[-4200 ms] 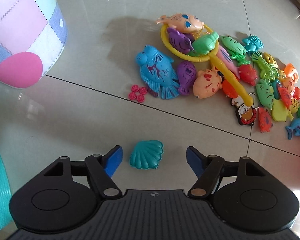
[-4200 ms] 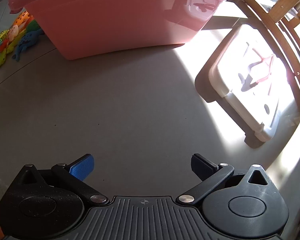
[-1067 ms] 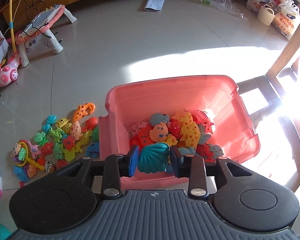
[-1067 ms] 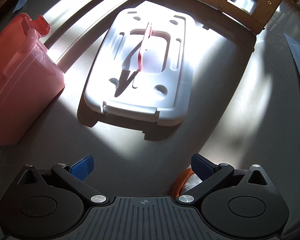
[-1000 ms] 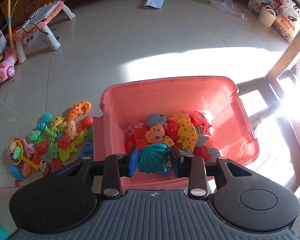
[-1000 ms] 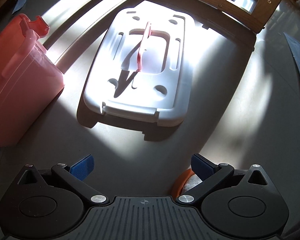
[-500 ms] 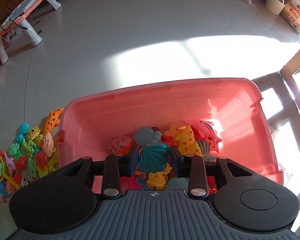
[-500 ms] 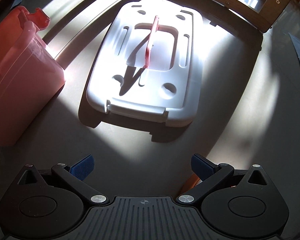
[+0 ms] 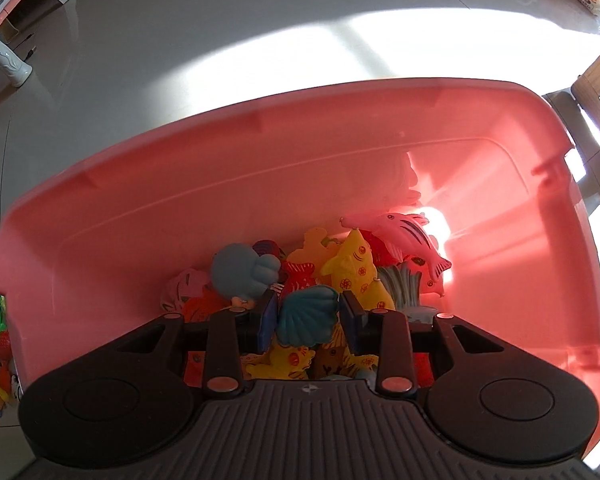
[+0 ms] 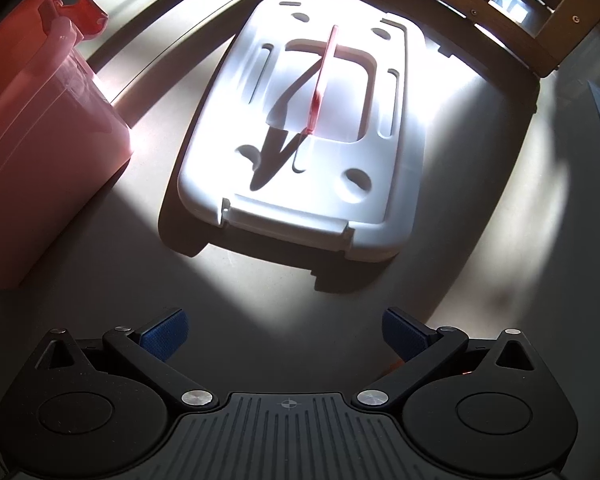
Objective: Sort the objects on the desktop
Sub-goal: 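Lower the seashell into the pink bin and open the left gripper, then withdraw the left gripper and move the right gripper to the fish pile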
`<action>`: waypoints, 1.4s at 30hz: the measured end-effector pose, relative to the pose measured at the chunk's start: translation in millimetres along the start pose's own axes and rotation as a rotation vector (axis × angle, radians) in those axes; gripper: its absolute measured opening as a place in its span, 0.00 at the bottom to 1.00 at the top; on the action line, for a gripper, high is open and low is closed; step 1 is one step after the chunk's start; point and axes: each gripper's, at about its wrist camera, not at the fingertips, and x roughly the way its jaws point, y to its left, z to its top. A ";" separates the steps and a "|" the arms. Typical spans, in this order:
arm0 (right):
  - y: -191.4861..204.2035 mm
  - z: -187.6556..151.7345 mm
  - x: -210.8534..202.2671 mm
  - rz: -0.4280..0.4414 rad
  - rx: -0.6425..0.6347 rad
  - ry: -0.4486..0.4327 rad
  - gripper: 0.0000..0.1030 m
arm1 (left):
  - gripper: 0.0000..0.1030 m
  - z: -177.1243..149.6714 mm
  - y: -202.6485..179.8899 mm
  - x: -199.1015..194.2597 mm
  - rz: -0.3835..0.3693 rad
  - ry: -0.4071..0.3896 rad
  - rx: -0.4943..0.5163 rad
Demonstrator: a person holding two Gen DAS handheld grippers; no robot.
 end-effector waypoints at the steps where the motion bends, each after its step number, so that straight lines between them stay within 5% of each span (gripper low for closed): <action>1: -0.3 -0.1 0.7 -0.003 0.000 0.001 1.00 | 0.35 -1.0 0.0 3.4 0.001 0.009 0.001; 5: 0.5 0.0 1.0 -0.004 -0.005 0.001 1.00 | 0.41 -5.0 0.6 12.8 0.004 0.053 0.011; 11: 2.8 0.3 -4.8 0.000 -0.012 -0.013 1.00 | 0.77 -6.2 -1.7 -12.5 0.031 -0.004 0.026; 20: 4.1 -3.2 -26.2 -0.003 -0.038 -0.069 1.00 | 0.80 -18.1 8.7 -85.1 0.033 -0.115 0.035; 22: 4.6 -4.2 -31.5 -0.003 -0.041 -0.082 1.00 | 0.88 -30.0 11.6 -105.9 0.046 -0.146 0.035; 29: 19.2 -13.1 -64.0 -0.004 -0.115 -0.163 1.00 | 0.88 -88.4 23.1 -169.8 -0.019 -0.247 0.047; 35: 43.2 -31.9 -93.5 0.030 -0.205 -0.228 1.00 | 0.91 -151.1 62.8 -206.0 -0.023 -0.337 -0.081; 42: 83.8 -63.6 -126.4 0.061 -0.353 -0.295 1.00 | 0.92 -227.8 122.5 -207.6 -0.012 -0.273 -0.300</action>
